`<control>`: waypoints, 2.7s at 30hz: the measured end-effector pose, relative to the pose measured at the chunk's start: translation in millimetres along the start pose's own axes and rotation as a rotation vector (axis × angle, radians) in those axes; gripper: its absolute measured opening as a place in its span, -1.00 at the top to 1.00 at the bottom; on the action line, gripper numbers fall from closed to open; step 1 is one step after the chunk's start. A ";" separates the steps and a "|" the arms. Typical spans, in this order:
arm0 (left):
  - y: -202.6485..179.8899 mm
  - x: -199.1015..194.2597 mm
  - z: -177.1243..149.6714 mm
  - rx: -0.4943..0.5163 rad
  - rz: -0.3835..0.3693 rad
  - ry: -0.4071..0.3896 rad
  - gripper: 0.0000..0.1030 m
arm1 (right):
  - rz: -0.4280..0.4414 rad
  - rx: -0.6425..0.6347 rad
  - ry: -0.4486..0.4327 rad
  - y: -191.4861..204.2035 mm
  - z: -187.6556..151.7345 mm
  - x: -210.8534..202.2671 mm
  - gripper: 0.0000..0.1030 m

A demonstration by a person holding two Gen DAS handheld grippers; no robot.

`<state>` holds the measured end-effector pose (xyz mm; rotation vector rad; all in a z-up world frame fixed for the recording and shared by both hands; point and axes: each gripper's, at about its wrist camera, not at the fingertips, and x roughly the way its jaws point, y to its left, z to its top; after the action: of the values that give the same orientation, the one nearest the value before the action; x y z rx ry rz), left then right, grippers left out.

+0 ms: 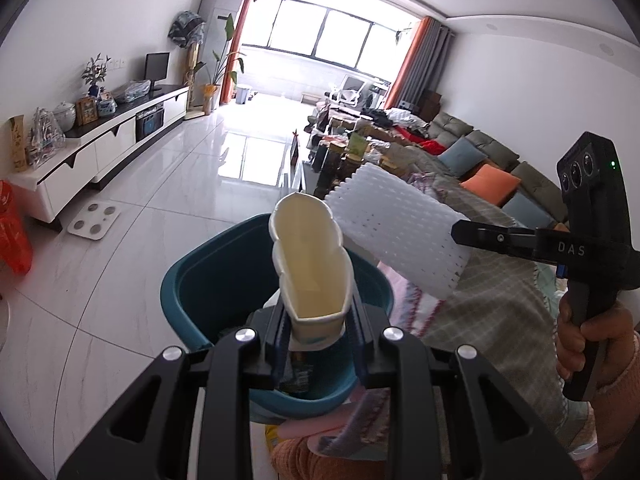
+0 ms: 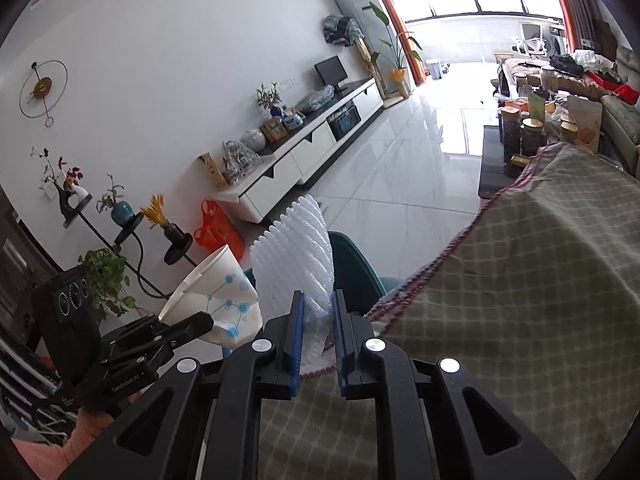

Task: Collect trash
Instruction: 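Carry the paper cup and foam sheet over the teal bin, then open both grippers to drop cup and foam sheet into the bin, then move both grippers back over the trash on the bed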

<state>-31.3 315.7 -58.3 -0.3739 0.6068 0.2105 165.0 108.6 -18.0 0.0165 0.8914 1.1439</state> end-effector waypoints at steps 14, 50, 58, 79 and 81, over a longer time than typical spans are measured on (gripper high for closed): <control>20.9 33.2 -4.6 -0.056 0.056 0.077 0.48 | -0.031 0.025 0.100 11.2 0.7 50.0 0.67; -99.8 5.4 -7.3 0.138 -0.246 -0.033 -0.07 | -0.112 0.074 -0.124 -37.7 -58.4 -107.3 0.09; -182.3 19.5 -26.8 0.266 -0.430 0.029 -0.07 | -0.250 0.150 -0.208 -68.9 -98.4 -175.7 0.06; -357.7 41.7 -92.1 0.541 -0.765 0.235 -0.07 | -0.533 0.414 -0.429 -151.6 -192.8 -325.3 0.04; -371.9 45.5 -97.0 0.555 -0.779 0.259 -0.07 | -0.546 0.441 -0.457 -159.5 -198.7 -338.6 0.03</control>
<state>66.8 -58.6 -54.6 -0.0762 0.7020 -0.7521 125.4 -313.3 -16.6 0.3613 0.6603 0.3929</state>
